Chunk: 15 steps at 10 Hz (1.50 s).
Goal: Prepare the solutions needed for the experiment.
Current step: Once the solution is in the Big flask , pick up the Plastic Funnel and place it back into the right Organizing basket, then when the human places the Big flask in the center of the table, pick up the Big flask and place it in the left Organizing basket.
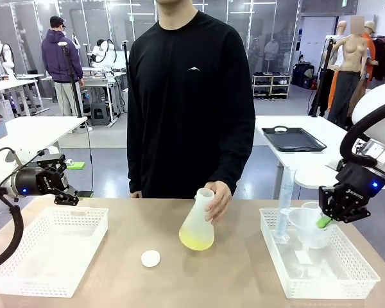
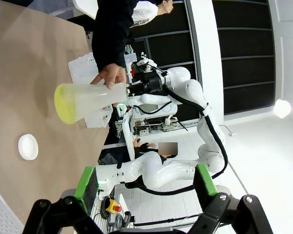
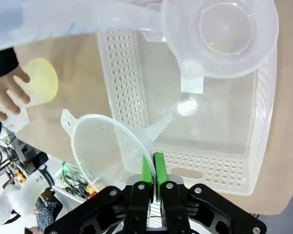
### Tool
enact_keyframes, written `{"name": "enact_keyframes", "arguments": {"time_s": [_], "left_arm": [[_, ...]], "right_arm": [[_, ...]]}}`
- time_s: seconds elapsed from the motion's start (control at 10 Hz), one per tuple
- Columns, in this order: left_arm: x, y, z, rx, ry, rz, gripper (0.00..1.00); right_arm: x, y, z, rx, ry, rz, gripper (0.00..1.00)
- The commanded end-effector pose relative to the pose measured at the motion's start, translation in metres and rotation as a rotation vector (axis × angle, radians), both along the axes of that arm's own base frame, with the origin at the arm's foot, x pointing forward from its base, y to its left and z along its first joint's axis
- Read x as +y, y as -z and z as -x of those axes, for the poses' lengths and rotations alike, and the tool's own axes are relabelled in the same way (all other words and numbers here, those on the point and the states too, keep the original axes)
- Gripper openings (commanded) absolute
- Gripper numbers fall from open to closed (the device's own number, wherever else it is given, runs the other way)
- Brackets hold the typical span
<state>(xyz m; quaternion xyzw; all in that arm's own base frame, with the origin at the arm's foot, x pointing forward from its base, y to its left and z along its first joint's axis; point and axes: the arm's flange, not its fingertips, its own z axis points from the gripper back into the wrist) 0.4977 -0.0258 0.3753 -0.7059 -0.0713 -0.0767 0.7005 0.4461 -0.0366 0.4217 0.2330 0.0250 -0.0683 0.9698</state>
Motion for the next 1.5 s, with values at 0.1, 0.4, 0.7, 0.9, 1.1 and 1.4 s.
{"name": "enact_keyframes", "arguments": {"time_s": [0.1,0.4,0.7,0.9,1.1,1.4], "left_arm": [[-0.001,-0.001,0.001,-0.001,0.002,0.001,1.0],[-0.001,-0.001,0.001,-0.001,0.002,0.001,1.0],[-0.001,-0.001,0.001,-0.001,0.002,0.001,1.0],[-0.001,-0.001,0.001,-0.001,0.002,0.001,1.0],[-0.001,-0.001,0.001,-0.001,0.002,0.001,1.0],[-0.001,-0.001,0.001,-0.001,0.002,0.001,1.0]], "right_arm": [[0.004,0.006,-0.016,0.062,0.054,0.03,0.23],[0.006,0.01,-0.015,0.07,0.053,0.015,0.61],[0.004,0.015,-0.013,0.057,0.034,0.007,0.81],[0.004,0.015,-0.013,0.057,0.034,0.007,0.81],[0.004,0.015,-0.013,0.057,0.034,0.007,0.81],[0.004,0.015,-0.013,0.057,0.034,0.007,0.81]]}}
